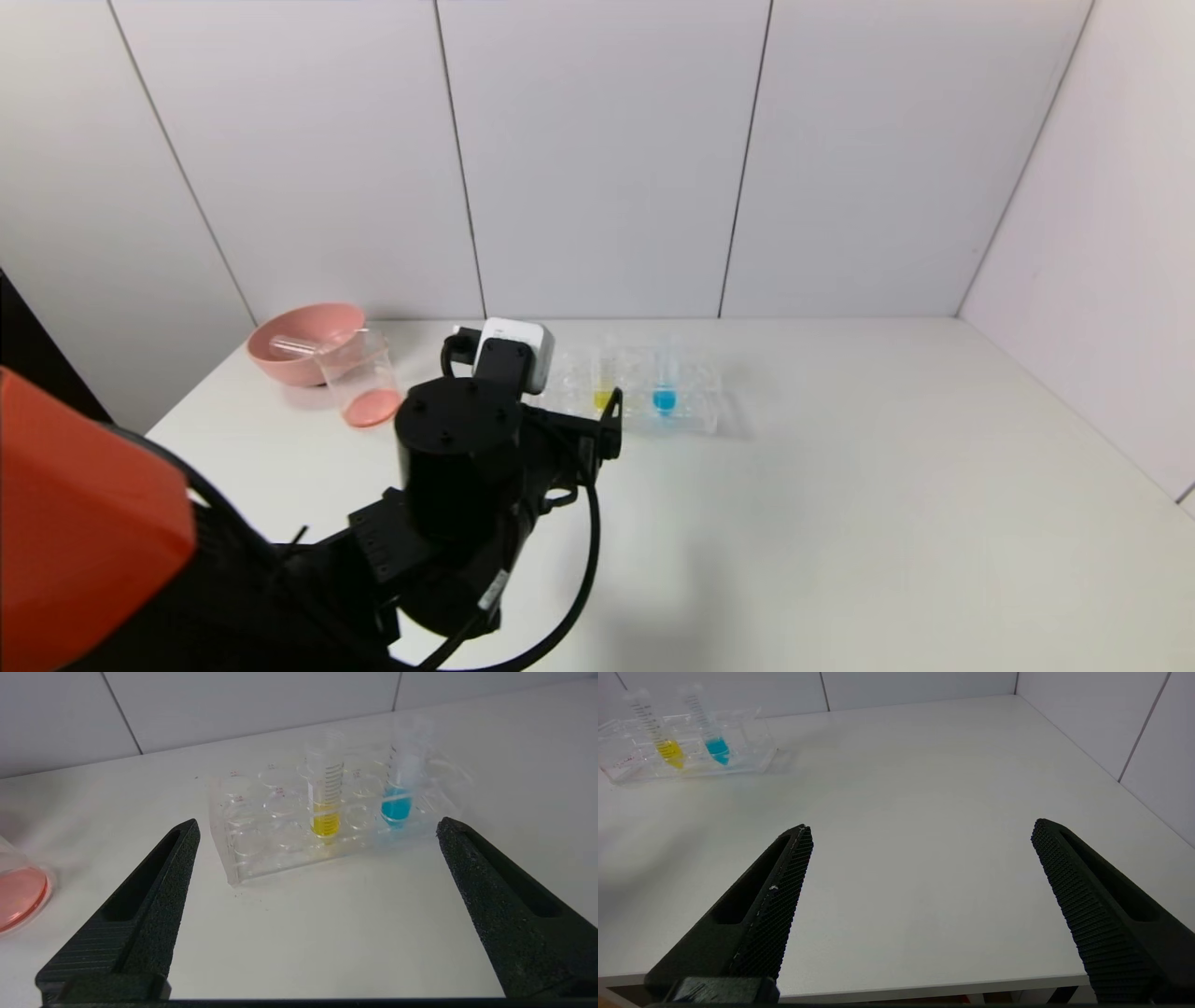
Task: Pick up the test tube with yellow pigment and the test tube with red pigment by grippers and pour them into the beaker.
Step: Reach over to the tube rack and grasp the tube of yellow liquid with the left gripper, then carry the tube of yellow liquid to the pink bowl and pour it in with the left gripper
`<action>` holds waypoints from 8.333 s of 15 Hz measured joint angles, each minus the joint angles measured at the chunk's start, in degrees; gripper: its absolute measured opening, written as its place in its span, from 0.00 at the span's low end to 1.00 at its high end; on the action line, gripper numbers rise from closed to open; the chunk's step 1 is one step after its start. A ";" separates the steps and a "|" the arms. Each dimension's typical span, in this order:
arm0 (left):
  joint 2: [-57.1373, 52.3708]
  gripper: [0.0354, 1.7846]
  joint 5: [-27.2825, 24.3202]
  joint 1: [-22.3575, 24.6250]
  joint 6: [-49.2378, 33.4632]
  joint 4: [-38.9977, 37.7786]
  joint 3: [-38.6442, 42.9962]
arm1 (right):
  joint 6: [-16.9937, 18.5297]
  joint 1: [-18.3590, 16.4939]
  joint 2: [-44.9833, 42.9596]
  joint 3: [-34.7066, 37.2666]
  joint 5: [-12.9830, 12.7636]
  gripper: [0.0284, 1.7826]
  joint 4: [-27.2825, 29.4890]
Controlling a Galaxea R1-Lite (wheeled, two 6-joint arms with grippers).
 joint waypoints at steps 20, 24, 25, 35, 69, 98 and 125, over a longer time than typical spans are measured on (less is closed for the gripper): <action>23.41 0.99 0.94 6.36 0.13 6.34 -32.55 | 0.00 0.00 0.00 0.00 0.00 0.96 -0.02; 24.83 0.99 -0.28 7.13 0.18 6.18 -33.55 | 0.00 0.00 0.01 0.00 0.02 0.96 -0.02; 25.05 0.99 -0.77 7.28 0.16 6.18 -33.62 | 0.00 0.00 0.00 0.00 0.00 0.96 -0.02; 27.48 0.91 -0.89 8.18 0.27 5.96 -35.26 | 0.00 0.00 0.00 0.00 0.00 0.96 0.00; -0.39 0.26 -22.77 12.92 -0.26 21.25 -17.48 | -0.02 0.00 0.00 0.00 0.00 0.96 0.00; -4.91 0.26 -65.67 59.97 42.39 81.63 -40.88 | 0.00 0.00 0.00 0.00 0.02 0.96 0.00; 9.67 0.26 -34.27 51.99 59.31 115.94 -75.50 | -0.02 0.00 0.00 0.00 0.02 0.96 -0.02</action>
